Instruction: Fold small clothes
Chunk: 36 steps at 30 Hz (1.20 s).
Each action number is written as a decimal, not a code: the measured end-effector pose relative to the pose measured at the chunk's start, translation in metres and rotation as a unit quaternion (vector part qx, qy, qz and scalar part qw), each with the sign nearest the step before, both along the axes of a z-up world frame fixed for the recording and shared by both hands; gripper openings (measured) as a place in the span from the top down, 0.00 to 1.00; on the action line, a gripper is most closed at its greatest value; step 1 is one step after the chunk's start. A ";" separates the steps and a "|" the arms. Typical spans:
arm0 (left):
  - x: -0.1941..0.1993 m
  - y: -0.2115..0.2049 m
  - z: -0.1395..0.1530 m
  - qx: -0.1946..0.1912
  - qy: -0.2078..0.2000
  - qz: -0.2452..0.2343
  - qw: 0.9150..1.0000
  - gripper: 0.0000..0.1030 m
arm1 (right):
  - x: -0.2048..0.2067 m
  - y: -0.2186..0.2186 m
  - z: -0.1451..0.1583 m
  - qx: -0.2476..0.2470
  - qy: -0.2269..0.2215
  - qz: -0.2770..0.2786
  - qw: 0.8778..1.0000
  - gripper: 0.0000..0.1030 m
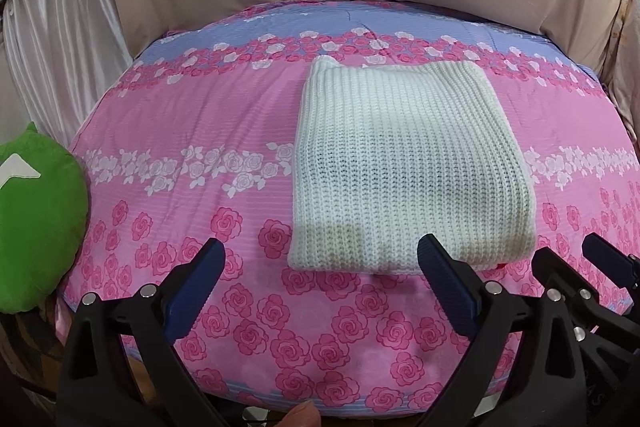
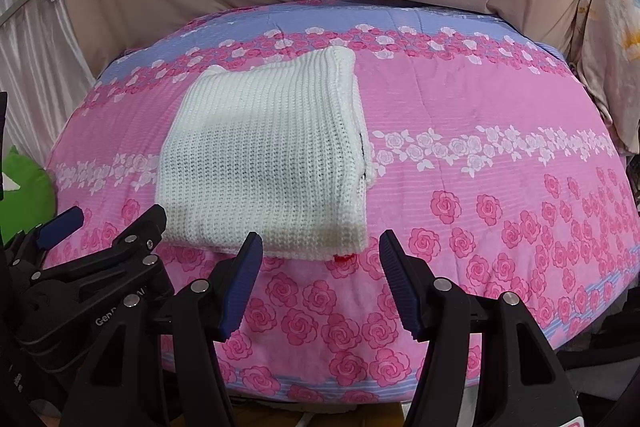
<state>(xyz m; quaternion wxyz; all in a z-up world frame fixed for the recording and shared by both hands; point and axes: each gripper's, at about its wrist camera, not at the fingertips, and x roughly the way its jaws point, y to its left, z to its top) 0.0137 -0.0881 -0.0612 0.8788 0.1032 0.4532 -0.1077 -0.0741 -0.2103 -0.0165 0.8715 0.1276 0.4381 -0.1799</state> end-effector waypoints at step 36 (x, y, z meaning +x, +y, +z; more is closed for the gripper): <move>0.001 -0.002 0.009 0.005 -0.017 0.011 1.000 0.06 | -0.001 0.004 0.008 -0.003 -0.010 -0.016 1.000 0.43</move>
